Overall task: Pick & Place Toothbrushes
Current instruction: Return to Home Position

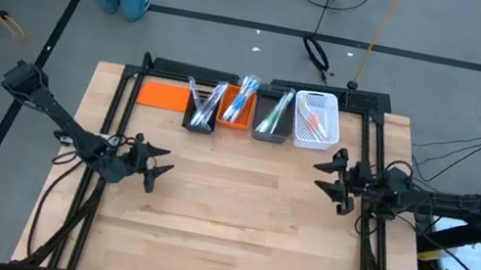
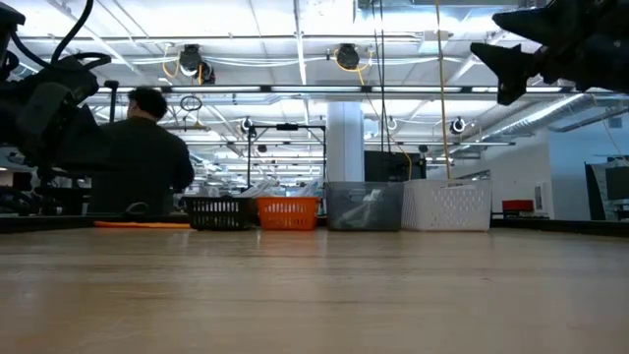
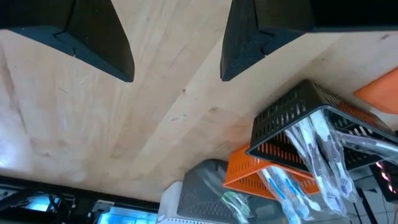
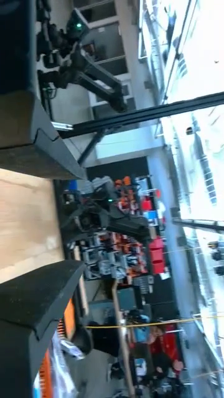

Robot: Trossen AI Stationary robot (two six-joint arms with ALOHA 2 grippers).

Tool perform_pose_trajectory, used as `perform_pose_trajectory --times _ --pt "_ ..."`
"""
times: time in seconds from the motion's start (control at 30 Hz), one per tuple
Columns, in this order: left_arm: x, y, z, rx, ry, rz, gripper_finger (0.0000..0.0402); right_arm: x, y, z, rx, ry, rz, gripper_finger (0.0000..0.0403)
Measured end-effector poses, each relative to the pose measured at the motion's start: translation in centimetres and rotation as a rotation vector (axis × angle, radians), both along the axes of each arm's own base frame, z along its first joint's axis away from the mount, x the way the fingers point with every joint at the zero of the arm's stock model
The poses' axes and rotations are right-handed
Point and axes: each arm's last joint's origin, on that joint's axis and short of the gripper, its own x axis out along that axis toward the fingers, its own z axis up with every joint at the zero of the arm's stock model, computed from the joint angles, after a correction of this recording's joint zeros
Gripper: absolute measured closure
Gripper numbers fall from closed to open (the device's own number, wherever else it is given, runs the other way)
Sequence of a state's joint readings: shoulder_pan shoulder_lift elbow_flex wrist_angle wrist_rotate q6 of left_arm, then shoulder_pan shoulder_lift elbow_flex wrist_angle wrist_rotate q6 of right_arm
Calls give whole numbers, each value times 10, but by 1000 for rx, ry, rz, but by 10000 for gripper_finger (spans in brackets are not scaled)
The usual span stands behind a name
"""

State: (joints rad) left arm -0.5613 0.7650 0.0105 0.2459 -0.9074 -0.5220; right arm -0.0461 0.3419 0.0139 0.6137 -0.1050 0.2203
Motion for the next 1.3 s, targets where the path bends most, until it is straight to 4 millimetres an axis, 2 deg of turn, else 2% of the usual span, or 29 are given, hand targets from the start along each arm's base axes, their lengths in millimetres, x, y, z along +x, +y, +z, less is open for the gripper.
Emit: perform_pose_trajectory --times 0.57,0.7,0.77,0.9,1.0,1.3 --pt "0 0 0 -6 -2 1 160 -37 0 28 -47 -360 -38 188" --pt "0 0 0 -5 -1 1 160 -40 0 31 37 -399 6 188" --pt "0 0 0 -6 -1 1 160 -36 0 26 22 -336 3 188" --pt "0 0 0 -6 -1 1 160 -25 2 3 -6 -63 102 188" --pt "0 0 0 -5 -1 1 160 -21 2 -11 5 93 106 188" --pt "0 0 0 -6 -1 1 160 -19 2 -17 12 157 108 188"
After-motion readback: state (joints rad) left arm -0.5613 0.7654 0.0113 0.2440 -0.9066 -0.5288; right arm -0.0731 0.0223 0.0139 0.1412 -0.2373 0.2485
